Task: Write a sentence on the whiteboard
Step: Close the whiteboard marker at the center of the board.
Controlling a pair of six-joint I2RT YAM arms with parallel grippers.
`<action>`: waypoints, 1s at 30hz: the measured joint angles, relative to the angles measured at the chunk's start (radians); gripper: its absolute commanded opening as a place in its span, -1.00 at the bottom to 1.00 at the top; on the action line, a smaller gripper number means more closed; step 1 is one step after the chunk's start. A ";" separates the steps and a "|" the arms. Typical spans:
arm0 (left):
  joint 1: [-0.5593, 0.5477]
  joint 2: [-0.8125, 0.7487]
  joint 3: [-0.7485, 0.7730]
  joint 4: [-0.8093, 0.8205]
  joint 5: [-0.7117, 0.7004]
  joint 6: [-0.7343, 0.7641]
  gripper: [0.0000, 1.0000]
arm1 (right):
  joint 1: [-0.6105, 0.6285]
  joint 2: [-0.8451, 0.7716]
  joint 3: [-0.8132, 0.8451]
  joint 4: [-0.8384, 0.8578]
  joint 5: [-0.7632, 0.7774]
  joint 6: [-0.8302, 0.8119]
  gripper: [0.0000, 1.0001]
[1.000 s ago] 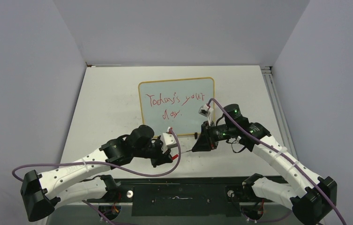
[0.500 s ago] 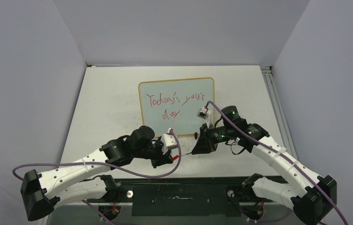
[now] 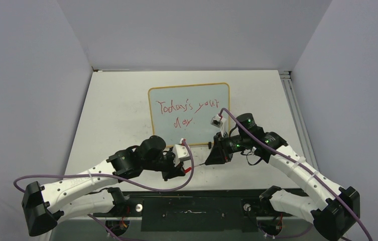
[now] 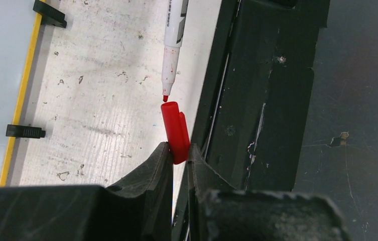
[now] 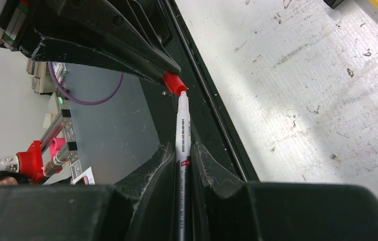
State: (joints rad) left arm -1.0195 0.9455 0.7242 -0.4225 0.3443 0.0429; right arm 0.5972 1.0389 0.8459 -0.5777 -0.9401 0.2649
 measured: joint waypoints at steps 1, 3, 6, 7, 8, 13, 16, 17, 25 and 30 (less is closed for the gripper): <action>0.000 0.000 0.000 0.000 0.000 0.000 -1.00 | 0.000 0.000 0.000 0.000 0.001 0.000 -0.89; -0.002 0.000 0.000 0.000 0.000 0.000 -1.00 | 0.000 0.000 0.000 0.000 0.001 0.000 -0.89; -0.003 -0.003 0.000 0.000 0.000 0.000 -1.00 | 0.000 0.000 0.000 0.000 0.001 0.000 -0.89; -0.003 -0.004 0.000 0.000 0.000 0.000 -1.00 | 0.000 0.000 0.000 0.000 0.001 0.000 -0.89; -0.003 -0.006 0.000 0.000 0.000 0.000 -1.00 | 0.000 0.000 0.000 0.000 0.000 0.000 -0.89; -0.009 -0.009 0.000 0.000 -0.001 0.003 -1.00 | 0.006 0.000 0.000 0.000 0.000 0.000 -0.89; -0.012 -0.009 0.000 0.000 -0.002 0.004 -1.00 | 0.008 0.000 0.000 0.000 -0.008 0.000 -0.89; -0.013 -0.009 0.000 0.000 -0.002 0.004 -1.00 | 0.011 0.000 0.000 0.000 -0.008 0.000 -0.89; -0.020 -0.010 0.000 -0.007 -0.003 0.004 -1.00 | 0.034 0.000 -0.001 0.000 -0.013 -0.001 -0.89; -0.034 -0.019 -0.006 -0.019 -0.003 0.004 -1.00 | 0.055 0.000 -0.002 0.000 -0.011 -0.007 -0.89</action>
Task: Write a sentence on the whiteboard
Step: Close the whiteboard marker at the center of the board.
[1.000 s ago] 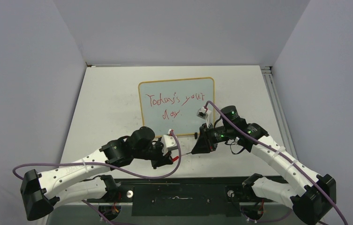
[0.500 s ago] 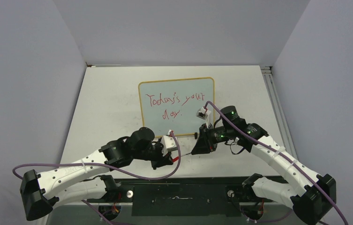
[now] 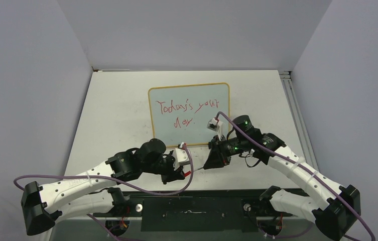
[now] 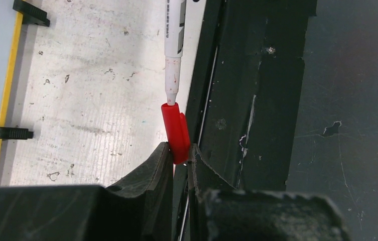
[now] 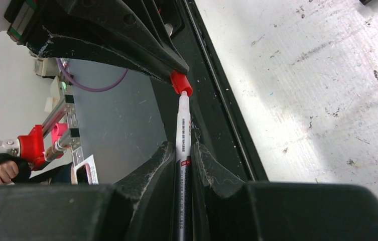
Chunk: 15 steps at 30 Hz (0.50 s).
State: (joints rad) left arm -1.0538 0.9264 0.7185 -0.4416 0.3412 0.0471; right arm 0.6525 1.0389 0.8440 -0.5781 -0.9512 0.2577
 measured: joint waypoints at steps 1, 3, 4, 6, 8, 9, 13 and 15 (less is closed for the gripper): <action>-0.006 -0.002 -0.002 0.000 0.000 0.000 -1.00 | 0.003 0.000 0.000 0.000 0.000 -0.001 -0.89; -0.022 -0.006 -0.004 -0.003 -0.008 0.000 -1.00 | 0.011 0.000 0.000 0.000 -0.002 -0.004 -0.89; -0.035 -0.010 -0.006 -0.003 -0.018 0.001 -1.00 | 0.014 0.000 0.000 0.000 -0.003 -0.004 -0.89; -0.060 -0.019 -0.008 -0.009 -0.034 0.002 -1.00 | 0.020 0.003 0.000 -0.002 -0.011 -0.004 -0.89; -0.080 -0.030 -0.010 -0.018 -0.050 0.003 -1.00 | 0.027 0.010 0.000 -0.005 -0.022 -0.004 -0.89; -0.089 -0.036 -0.011 -0.023 -0.055 0.003 -1.00 | 0.030 0.014 0.000 -0.007 -0.027 -0.004 -0.89; -0.111 -0.053 -0.017 -0.035 -0.069 0.006 -1.00 | 0.043 0.024 0.000 -0.013 -0.042 -0.004 -0.89; -0.117 -0.056 -0.017 -0.037 -0.072 0.008 -1.00 | 0.046 0.024 0.000 -0.019 -0.045 -0.004 -0.89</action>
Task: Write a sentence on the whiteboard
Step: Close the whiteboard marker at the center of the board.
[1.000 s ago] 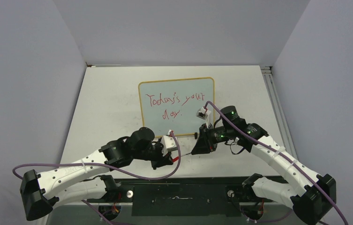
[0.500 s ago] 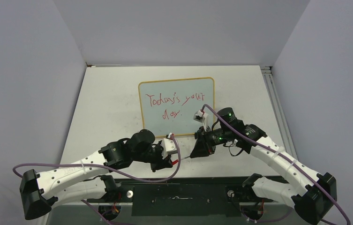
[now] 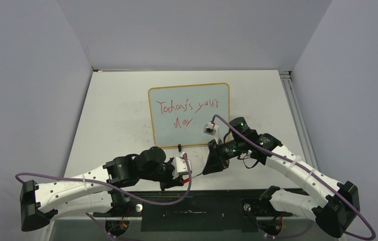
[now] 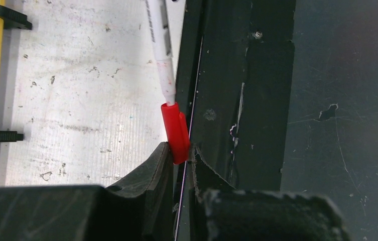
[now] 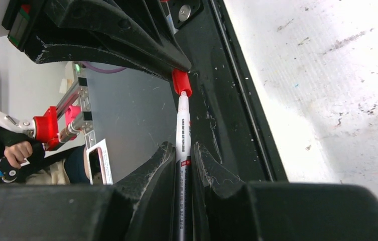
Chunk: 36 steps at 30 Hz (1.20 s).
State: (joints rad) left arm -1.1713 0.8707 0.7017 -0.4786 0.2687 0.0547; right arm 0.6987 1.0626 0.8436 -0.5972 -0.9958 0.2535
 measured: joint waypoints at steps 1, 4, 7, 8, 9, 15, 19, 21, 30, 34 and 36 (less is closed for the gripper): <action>-0.002 -0.001 0.000 -0.001 -0.001 0.001 -1.00 | 0.002 0.000 0.000 -0.003 -0.001 0.000 -0.89; -0.006 -0.011 0.000 0.011 -0.004 0.002 -1.00 | 0.009 -0.001 0.000 -0.010 -0.007 0.001 -0.89; -0.011 -0.031 0.000 0.011 -0.005 0.002 -1.00 | 0.009 -0.006 0.000 -0.011 -0.014 0.004 -0.89; -0.012 -0.036 0.000 0.011 -0.006 0.002 -1.00 | 0.010 -0.008 0.000 -0.011 -0.015 0.004 -0.89; -0.012 -0.039 0.000 0.012 -0.006 0.002 -1.00 | 0.010 -0.010 0.000 -0.011 -0.016 0.005 -0.89; -0.027 -0.059 0.000 0.013 -0.008 0.003 -1.00 | 0.010 -0.030 0.000 -0.009 -0.034 0.019 -0.89; -0.036 -0.082 0.000 0.016 -0.010 0.003 -1.00 | 0.010 -0.030 0.000 0.006 -0.057 0.034 -0.89; -0.038 -0.092 0.000 0.021 -0.011 0.005 -1.00 | 0.010 -0.030 -0.001 0.024 -0.068 0.047 -0.89; -0.038 -0.111 0.000 0.042 -0.022 0.005 -1.00 | 0.010 -0.027 -0.029 0.114 -0.101 0.103 -0.89; -0.039 -0.117 0.000 0.041 -0.031 0.005 -1.00 | 0.021 -0.014 -0.041 0.158 -0.105 0.125 -0.89; -0.039 -0.122 0.000 0.041 -0.037 0.003 -1.00 | 0.029 -0.004 -0.043 0.181 -0.104 0.134 -0.89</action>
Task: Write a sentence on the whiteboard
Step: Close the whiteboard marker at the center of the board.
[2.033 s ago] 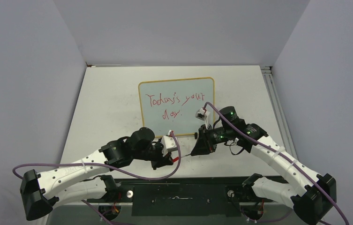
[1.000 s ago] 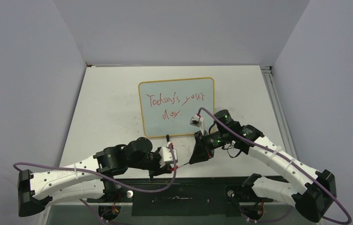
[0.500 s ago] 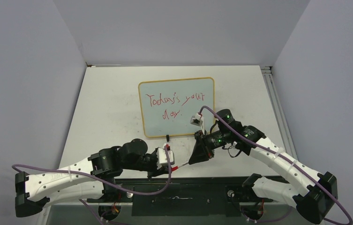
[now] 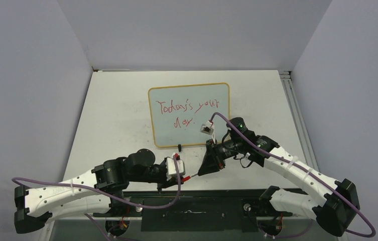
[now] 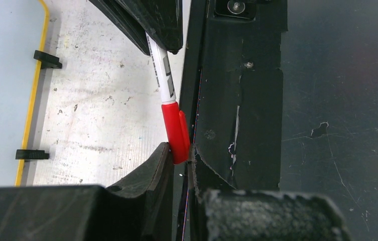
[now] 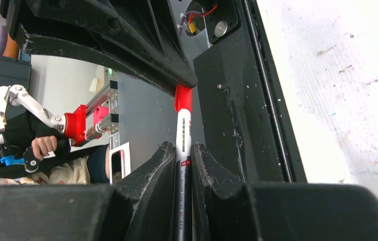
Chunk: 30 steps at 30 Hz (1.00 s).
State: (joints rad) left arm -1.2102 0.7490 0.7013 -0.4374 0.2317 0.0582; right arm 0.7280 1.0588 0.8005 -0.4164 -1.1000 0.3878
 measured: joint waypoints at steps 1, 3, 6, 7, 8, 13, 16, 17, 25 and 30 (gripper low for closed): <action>0.000 -0.002 0.000 -0.002 -0.003 -0.001 -1.00 | 0.003 0.006 -0.001 0.012 0.000 0.005 -0.89; 0.000 -0.010 -0.004 -0.008 -0.012 -0.002 -1.00 | 0.009 0.015 -0.004 0.031 0.000 0.016 -0.89; -0.002 -0.023 -0.012 -0.022 -0.023 -0.004 -1.00 | 0.022 0.029 -0.015 0.066 0.005 0.031 -0.89; -0.002 -0.025 -0.013 -0.029 -0.025 -0.005 -1.00 | 0.029 0.034 -0.017 0.075 0.011 0.039 -0.89; -0.002 -0.026 -0.014 -0.035 -0.026 -0.006 -1.00 | 0.037 0.039 -0.019 0.087 0.016 0.045 -0.89; -0.006 -0.039 -0.024 -0.068 -0.027 -0.016 -1.00 | 0.077 0.056 -0.029 0.124 0.045 0.069 -0.89; -0.006 -0.055 -0.031 -0.084 -0.027 -0.022 -1.00 | 0.094 0.070 -0.032 0.146 0.056 0.077 -0.89; -0.006 -0.060 -0.034 -0.087 -0.026 -0.024 -1.00 | 0.100 0.075 -0.035 0.157 0.056 0.083 -0.89; -0.006 -0.087 -0.054 -0.121 -0.016 -0.043 -1.00 | 0.137 0.107 -0.066 0.246 0.065 0.136 -0.89; -0.006 -0.090 -0.056 -0.133 -0.011 -0.051 -1.00 | 0.151 0.118 -0.082 0.292 0.075 0.172 -0.89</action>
State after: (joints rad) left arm -1.2167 0.6594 0.6453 -0.5701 0.2211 0.0071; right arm 0.8787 1.1767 0.7181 -0.1242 -1.0252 0.5598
